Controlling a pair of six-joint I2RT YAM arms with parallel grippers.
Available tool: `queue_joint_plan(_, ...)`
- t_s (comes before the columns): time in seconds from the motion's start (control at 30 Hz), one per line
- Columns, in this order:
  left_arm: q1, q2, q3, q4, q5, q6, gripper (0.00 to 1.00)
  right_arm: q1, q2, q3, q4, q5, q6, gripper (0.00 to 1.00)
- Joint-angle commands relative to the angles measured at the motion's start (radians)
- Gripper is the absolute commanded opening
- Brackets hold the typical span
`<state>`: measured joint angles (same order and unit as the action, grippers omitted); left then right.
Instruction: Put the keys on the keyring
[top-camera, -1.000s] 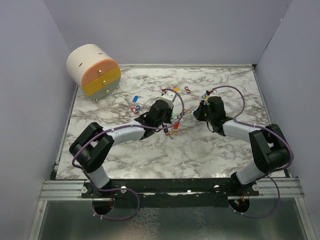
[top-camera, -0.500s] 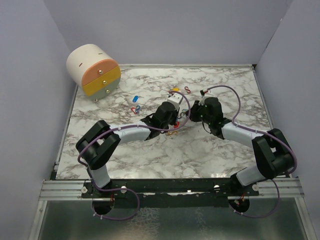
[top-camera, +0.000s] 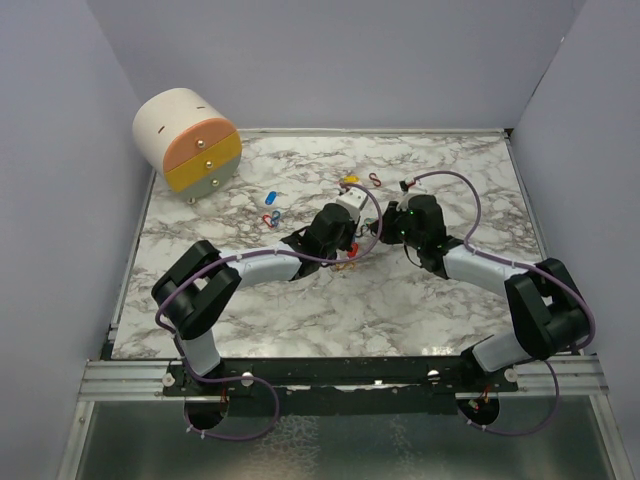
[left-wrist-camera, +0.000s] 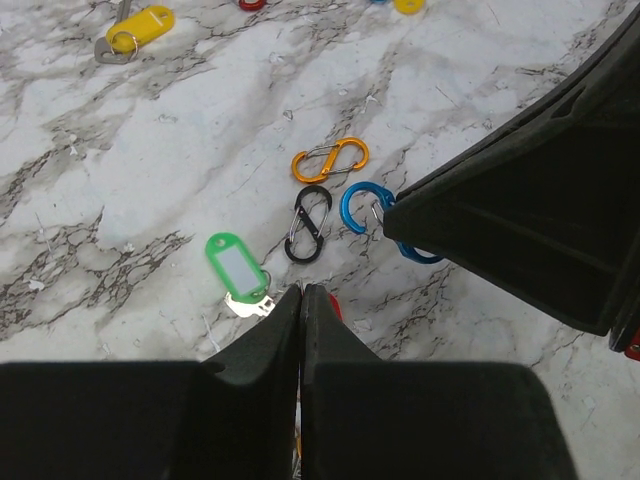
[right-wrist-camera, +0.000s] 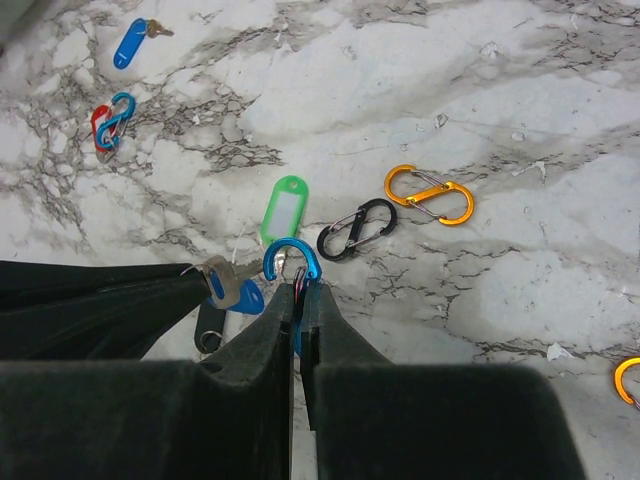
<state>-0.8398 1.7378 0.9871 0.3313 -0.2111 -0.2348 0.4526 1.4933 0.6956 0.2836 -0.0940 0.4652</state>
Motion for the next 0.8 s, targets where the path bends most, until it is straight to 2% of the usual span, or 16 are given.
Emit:
queue_joint_plan(0.0,0.003,-0.002,-0.002,0.043,0.068,0.102,0.0,0.009,-0.064,0.0,-0.03,-0.013,-0.025,0.0)
queue_joint_plan(0.2,0.037,-0.018,-0.051,0.106,0.182,0.239,0.0,0.009,-0.123,0.005,-0.099,0.016,-0.054,0.0)
queue_joint_plan(0.5,0.153,-0.012,-0.015,0.126,0.526,0.327,0.0,0.009,-0.164,0.006,-0.162,0.058,-0.074,0.0)
queue_joint_plan(0.77,0.162,0.008,0.012,0.126,0.74,0.455,0.0,0.009,-0.146,-0.004,-0.136,0.03,-0.073,0.0)
